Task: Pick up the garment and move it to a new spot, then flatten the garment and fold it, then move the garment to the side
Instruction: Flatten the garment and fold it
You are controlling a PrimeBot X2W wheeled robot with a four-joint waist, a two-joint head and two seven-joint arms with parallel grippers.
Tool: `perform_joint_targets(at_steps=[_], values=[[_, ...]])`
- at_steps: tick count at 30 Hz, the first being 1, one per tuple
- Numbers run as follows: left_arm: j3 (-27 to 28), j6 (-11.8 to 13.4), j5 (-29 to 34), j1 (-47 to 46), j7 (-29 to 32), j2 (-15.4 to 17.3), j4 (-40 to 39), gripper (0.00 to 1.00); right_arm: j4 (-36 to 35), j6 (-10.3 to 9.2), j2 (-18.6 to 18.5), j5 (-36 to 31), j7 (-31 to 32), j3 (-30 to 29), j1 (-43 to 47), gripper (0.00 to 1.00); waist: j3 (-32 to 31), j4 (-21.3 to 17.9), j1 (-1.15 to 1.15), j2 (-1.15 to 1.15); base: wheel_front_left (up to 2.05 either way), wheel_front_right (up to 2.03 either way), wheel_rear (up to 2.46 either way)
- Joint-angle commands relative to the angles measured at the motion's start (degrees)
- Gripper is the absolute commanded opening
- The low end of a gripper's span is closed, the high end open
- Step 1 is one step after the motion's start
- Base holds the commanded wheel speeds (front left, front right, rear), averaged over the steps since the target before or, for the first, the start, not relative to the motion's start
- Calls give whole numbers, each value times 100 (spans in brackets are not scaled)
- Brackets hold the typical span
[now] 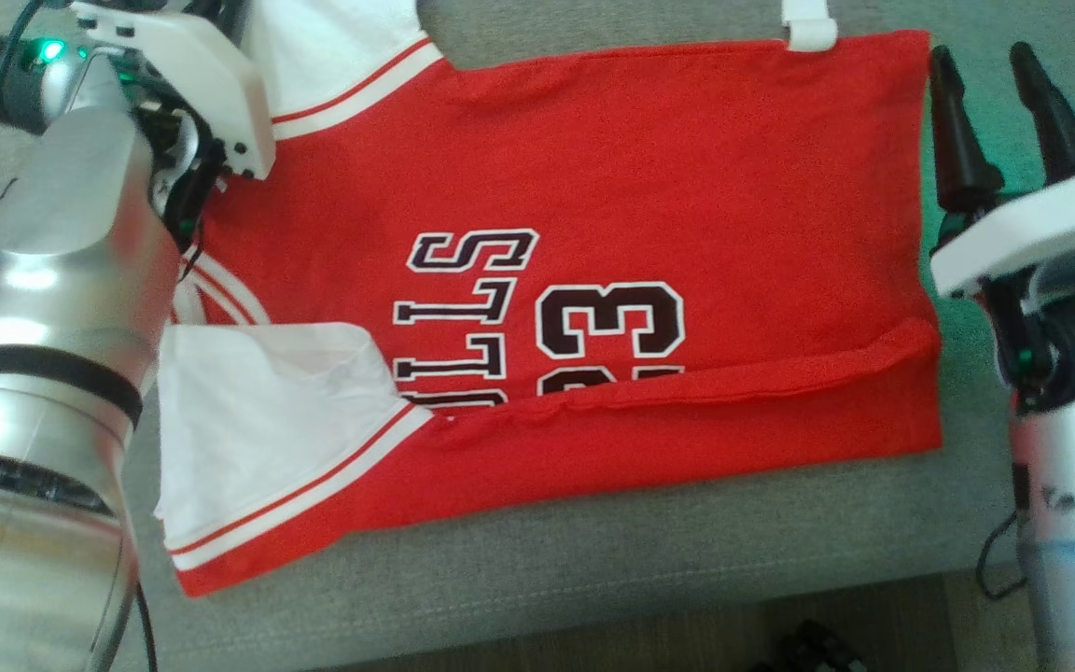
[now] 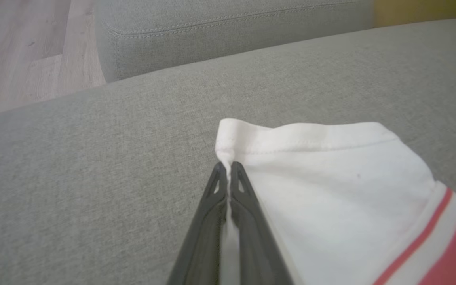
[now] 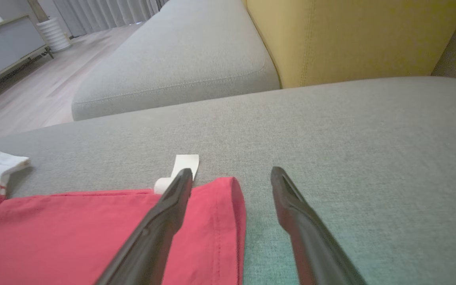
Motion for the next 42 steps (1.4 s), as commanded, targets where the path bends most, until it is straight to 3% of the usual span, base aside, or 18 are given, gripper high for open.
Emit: perform_joint_targets(at_steps=[1, 9, 10, 11, 12, 20, 25, 37, 42], values=[[-30, 9, -115, -293, -118, 164, -220, 0, 324, -4, -131, 117, 73, 99, -320, 100, 33, 112, -1, 0, 0, 0, 0], [-309, 9, -466, -277, -305, 186, -406, 0, 1441, -4, -320, 341, 248, 350, -978, 100, 68, 234, -1, 0, 0, 0, 0], [-339, 8, -527, -269, -343, 197, -434, 0, 1536, -4, -341, 384, 252, 402, -1039, 87, 70, 244, -1, 0, 0, 0, 0], [-376, 8, -577, -260, -375, 216, -455, 0, 1626, -4, -360, 436, 270, 448, -1089, 33, 69, 255, -1, 0, 0, 0, 0], [-396, 8, -636, -248, -428, 237, -484, 0, 1690, -4, -381, 472, 260, 482, -1130, 0, 62, 264, -1, 0, 0, 0, 0], [-431, 8, -914, -39, -828, 530, -998, 0, 1557, -4, -572, 723, -232, 500, -1115, 0, -82, 324, -1, 0, 0, 0, 0], [-52, 66, -871, 286, -866, 850, -1947, 0, 1278, -4, -701, 777, -453, 440, -939, 0, -195, 393, -1, 0, 0, 0, 0], [823, 517, -214, 2645, -869, 1160, -5006, 0, 744, -4, -618, 945, -279, 271, 97, 0, -440, 581, -1, 0, 0, 0, 0], [1105, 590, -101, 3793, -869, 1129, -5822, 0, 540, -4, -493, 1057, -166, 155, 624, 0, -536, 628, -1, 0, 0, 0, 0]])
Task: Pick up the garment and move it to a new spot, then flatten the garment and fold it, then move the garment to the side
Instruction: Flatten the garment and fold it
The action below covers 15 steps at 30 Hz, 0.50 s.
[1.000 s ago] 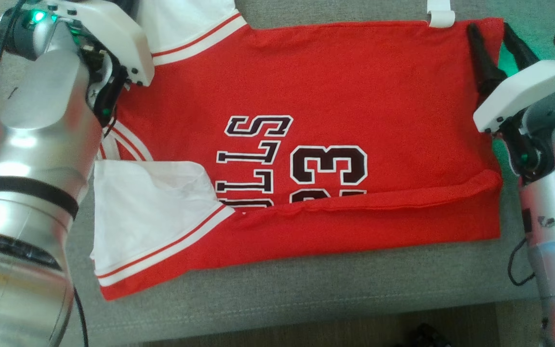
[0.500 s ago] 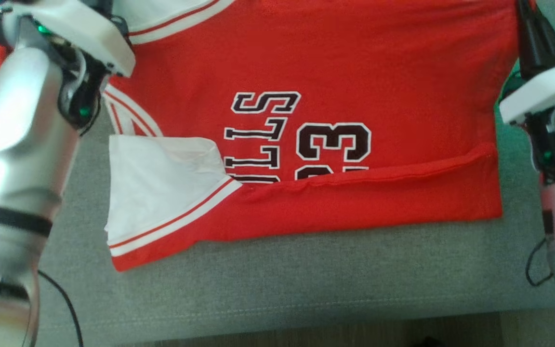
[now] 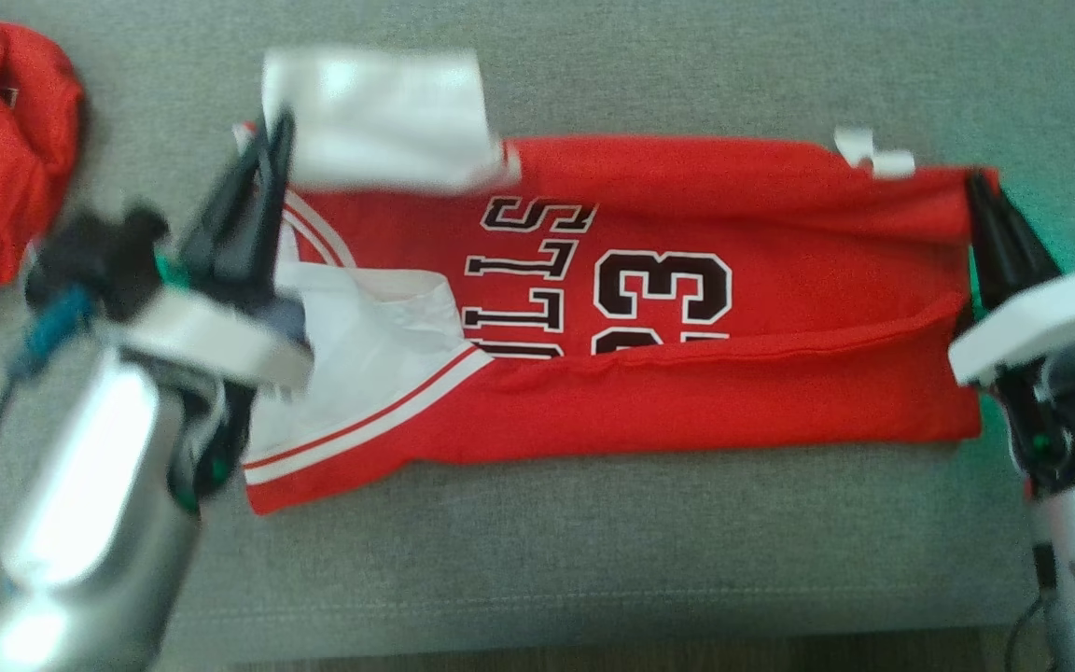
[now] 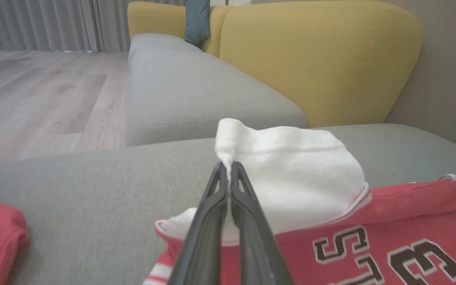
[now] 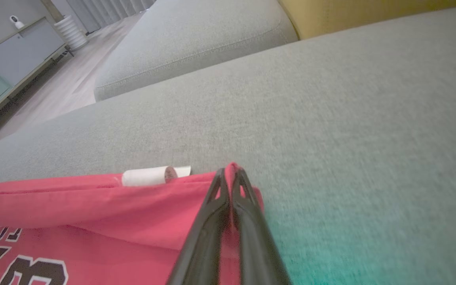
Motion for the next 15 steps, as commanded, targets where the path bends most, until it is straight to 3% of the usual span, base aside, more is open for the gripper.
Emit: perform_joint_targets(at_steps=[1, 12, 13, 14, 15], values=[[311, 34, 36, 204, -33, 180, -328, 0, -299, -4, 26, 101, 15, -17, 176, 0, -39, 33, 0, 0, 0, 0, 0], [332, -9, -226, 1333, -33, -58, -218, 0, -760, -4, 216, 39, 41, -208, 896, 0, -190, 124, 0, 0, 0, 0, 0], [324, -26, -298, 1381, -5, -95, -154, 9, -796, -4, 225, -9, 41, -217, 956, 0, -205, 128, 0, 0, 0, 0, 0], [319, -53, -390, 1419, 39, -139, -85, 62, -832, -4, 242, -45, 36, -224, 1014, 0, -220, 132, 0, 0, 0, 0, 0], [313, -62, -443, 1444, 78, -161, -3, 100, -864, -4, 263, -81, 27, -224, 1074, 47, -238, 135, 0, 0, 0, 0, 0]])
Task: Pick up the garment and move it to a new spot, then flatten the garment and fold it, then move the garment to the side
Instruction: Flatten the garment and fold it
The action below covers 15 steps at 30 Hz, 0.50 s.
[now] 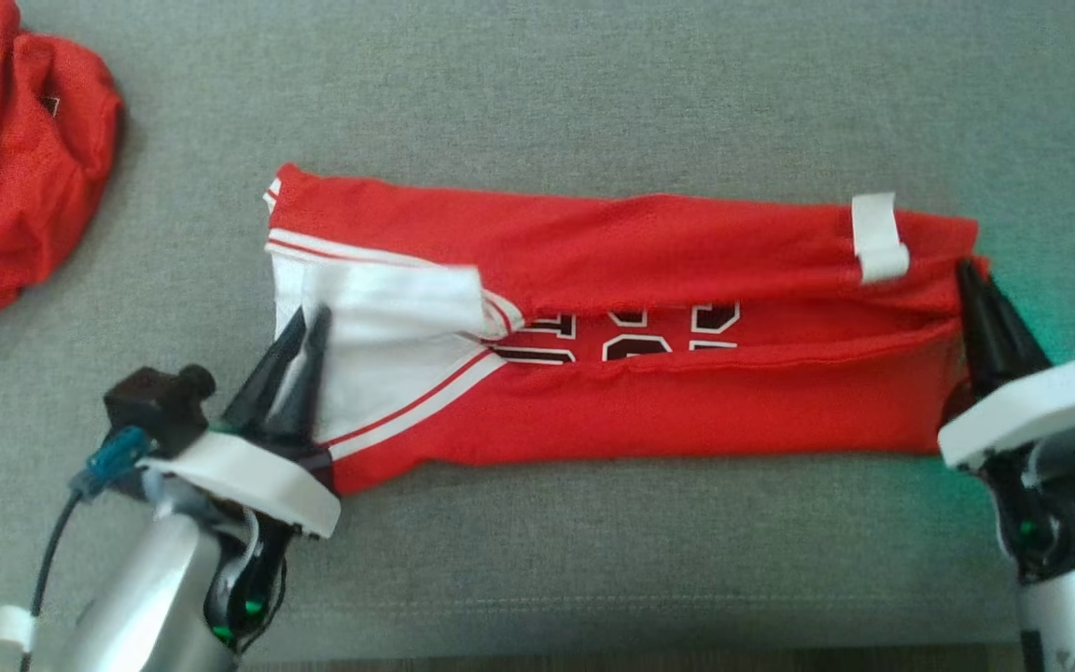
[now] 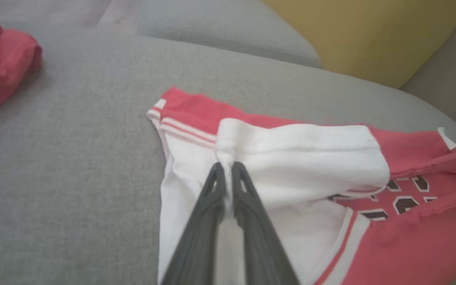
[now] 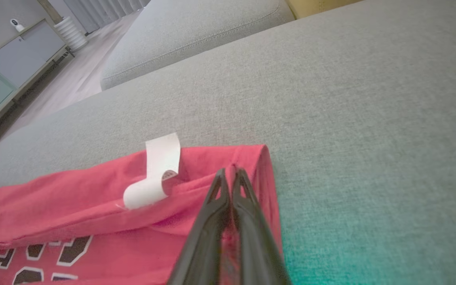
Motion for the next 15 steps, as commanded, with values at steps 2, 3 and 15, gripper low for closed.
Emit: perform_joint_targets(at_steps=[2, 3, 15], values=[[231, 9, -70, -30, 13, 77, -28, 100, -292, -4, -7, -148, -82, 59, 143, 100, -35, 7, 0, 0, 0, 0, 0], [248, 37, -79, -22, 8, 68, 32, 100, -355, -4, 20, -230, -149, 44, 213, 100, -58, 10, 0, 0, 0, 0, 0], [790, 889, 403, 461, -144, -24, -689, 100, -1776, -4, 348, -1458, -1048, 151, 1105, 100, -528, -62, 0, 0, 0, 0, 0]])
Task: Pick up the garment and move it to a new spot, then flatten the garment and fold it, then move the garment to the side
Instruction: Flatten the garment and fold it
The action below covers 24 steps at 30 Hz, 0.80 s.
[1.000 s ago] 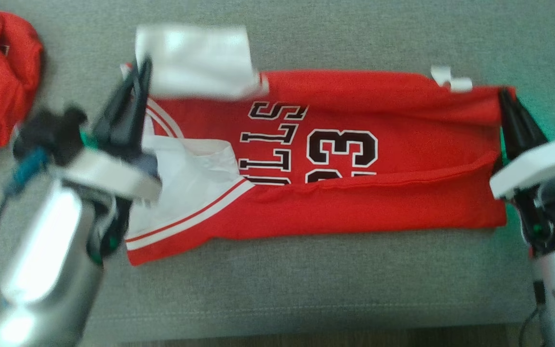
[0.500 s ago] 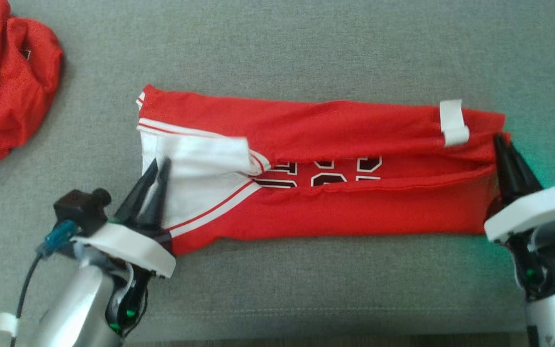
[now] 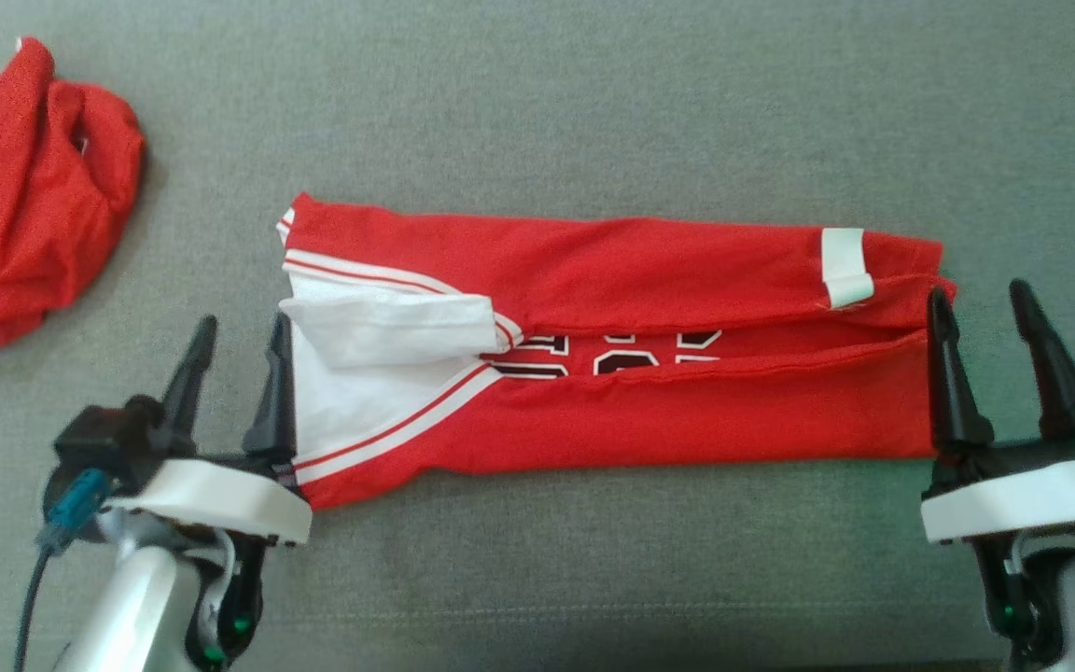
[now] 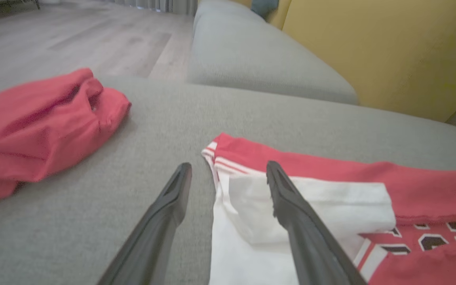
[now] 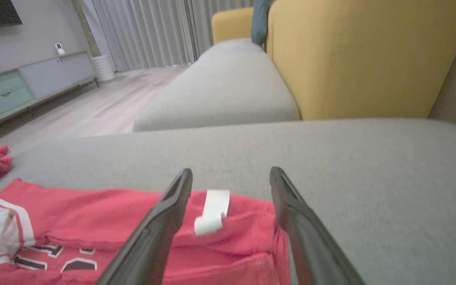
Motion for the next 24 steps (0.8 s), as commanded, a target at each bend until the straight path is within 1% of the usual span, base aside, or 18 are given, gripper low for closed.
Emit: perform_joint_targets(at_steps=[1, 5, 9, 15, 24], values=[[342, 111, 141, -42, -66, 98, -394, 100, -389, -4, 8, -152, -85, 144, -26, 100, -136, -37, 0, 0, 0, 0, 0], [509, 247, 411, 110, -69, 81, -845, 100, -704, -4, 94, -328, -25, 266, 33, 100, -336, -66, 0, 0, 0, 0, 0], [538, 295, 597, 252, -70, 94, -1099, 100, -842, -4, 138, -385, 78, 331, 131, 100, -497, -89, 0, 0, 0, 0, 0], [517, 353, 665, 414, -70, 109, -1172, 100, -906, -4, 212, -344, 163, 278, 325, 100, -609, -118, 0, 0, 0, 0, 0], [506, 398, 667, 411, -68, 139, -1164, 100, -881, -4, 261, -282, 170, 253, 343, 100, -580, -122, 0, 0, 0, 0, 0]])
